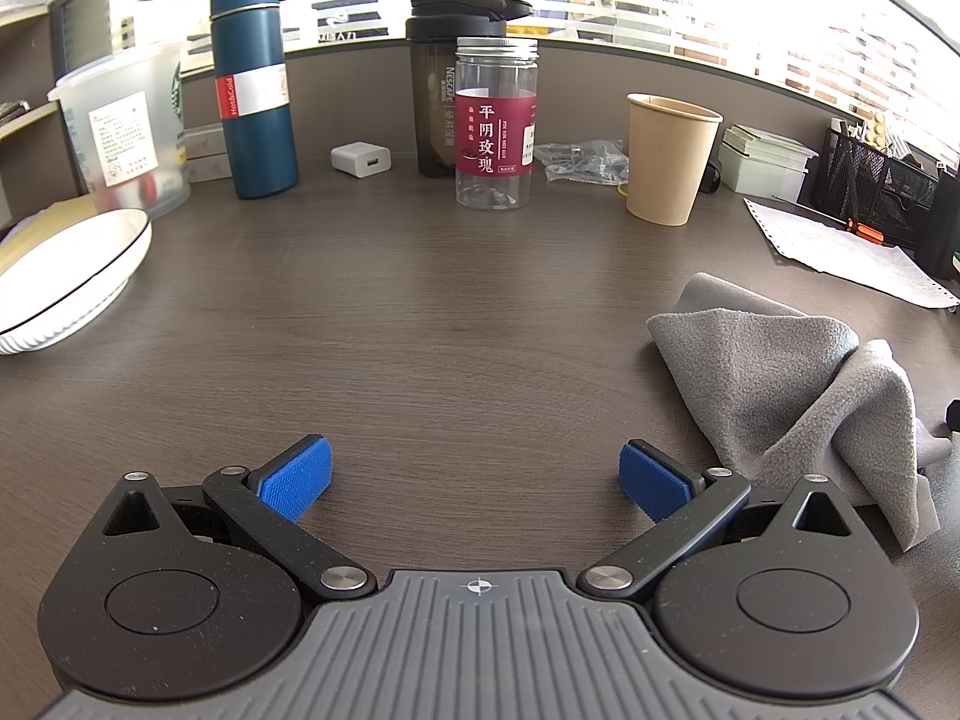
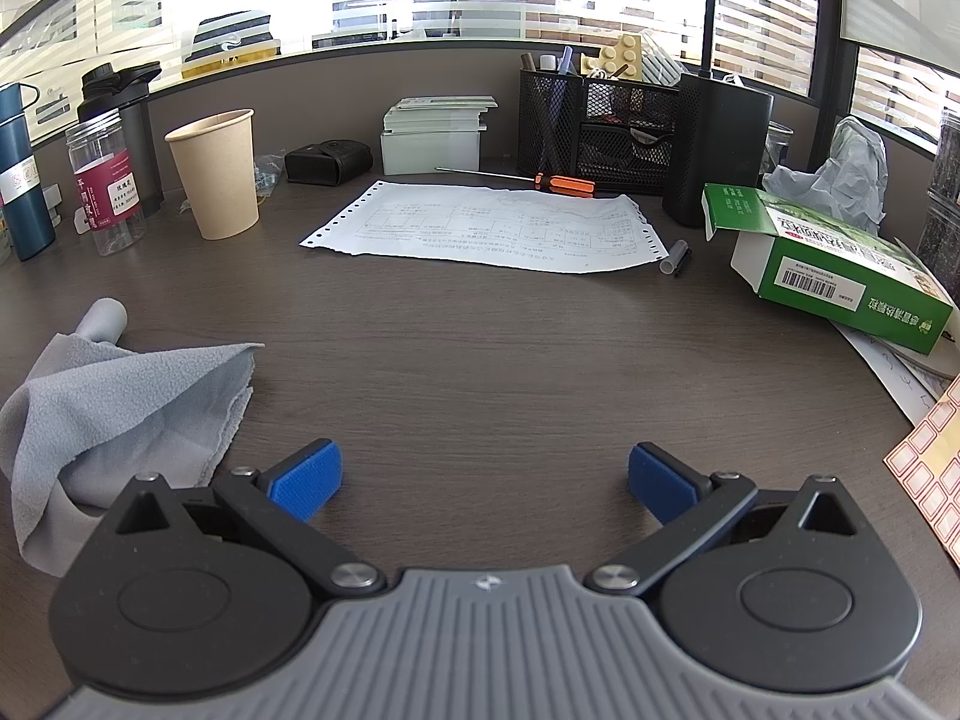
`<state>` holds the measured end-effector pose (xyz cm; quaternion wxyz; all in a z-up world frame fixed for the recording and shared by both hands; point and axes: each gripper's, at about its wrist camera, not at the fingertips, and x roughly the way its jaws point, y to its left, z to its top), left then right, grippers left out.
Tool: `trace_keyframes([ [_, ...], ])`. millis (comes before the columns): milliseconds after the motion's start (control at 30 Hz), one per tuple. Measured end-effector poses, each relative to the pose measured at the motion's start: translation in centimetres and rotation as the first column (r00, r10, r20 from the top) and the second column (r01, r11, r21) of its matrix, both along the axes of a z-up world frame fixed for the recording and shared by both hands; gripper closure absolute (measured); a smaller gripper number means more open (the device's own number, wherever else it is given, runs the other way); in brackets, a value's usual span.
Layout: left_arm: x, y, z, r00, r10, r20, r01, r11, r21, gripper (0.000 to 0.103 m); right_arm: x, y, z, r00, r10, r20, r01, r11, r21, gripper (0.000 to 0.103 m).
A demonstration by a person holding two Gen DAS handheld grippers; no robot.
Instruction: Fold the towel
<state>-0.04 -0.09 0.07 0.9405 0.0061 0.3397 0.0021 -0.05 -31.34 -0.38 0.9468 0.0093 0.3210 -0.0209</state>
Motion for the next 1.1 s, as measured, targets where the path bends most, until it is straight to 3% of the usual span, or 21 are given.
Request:
trace_keyframes([
  [1100, 0.08, 0.11, 0.05, 1.000, 0.001, 0.000, -0.001, 1.000, -0.003, 0.000, 0.17, -0.04, -0.15, 1.000, -0.001, 0.000, 0.001, 1.000, 0.000, 0.000],
])
